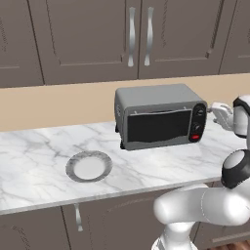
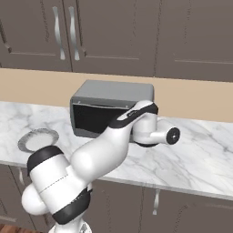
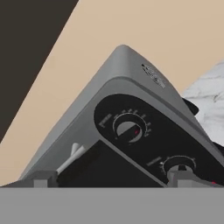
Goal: Pull the toaster oven rack outwards. Pick up the baguette from the plate and place it on the toaster oven rack. Close the toaster oven door fully and set the temperature to the lowest setting.
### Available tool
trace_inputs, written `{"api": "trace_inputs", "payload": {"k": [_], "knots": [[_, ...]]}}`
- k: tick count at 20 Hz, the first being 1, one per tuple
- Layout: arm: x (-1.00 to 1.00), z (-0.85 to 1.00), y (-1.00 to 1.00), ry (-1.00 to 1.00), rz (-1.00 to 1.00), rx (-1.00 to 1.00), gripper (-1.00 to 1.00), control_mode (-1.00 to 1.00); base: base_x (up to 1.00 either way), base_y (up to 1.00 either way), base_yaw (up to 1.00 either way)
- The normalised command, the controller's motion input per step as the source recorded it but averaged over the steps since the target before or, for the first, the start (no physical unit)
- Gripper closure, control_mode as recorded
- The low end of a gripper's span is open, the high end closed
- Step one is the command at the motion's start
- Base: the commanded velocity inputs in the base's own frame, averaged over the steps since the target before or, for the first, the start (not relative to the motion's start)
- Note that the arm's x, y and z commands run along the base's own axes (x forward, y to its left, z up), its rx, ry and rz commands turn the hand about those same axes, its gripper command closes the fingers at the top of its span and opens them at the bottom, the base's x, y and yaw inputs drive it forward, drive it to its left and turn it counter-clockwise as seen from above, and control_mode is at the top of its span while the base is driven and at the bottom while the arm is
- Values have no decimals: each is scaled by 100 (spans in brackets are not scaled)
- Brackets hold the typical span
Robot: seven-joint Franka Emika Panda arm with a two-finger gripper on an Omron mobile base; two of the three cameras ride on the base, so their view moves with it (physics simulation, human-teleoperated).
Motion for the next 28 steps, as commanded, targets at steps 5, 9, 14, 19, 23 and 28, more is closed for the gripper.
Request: {"api": "trace_inputs", "payload": {"k": [5,9,14,19,23,28], "knots": [[2,0,0,0,0,1,-100,-100,0,0,0],[8,0,0,0,0,1,-100,-100,0,0,0],[17,0,0,1,0,1,-100,-100,0,0,0],[8,0,0,1,2,5,-100,-100,0,0,0],[0,0,0,2,1,14,-100,-100,0,0,0],[0,0,0,2,0,19,-100,-100,0,0,0]]}}
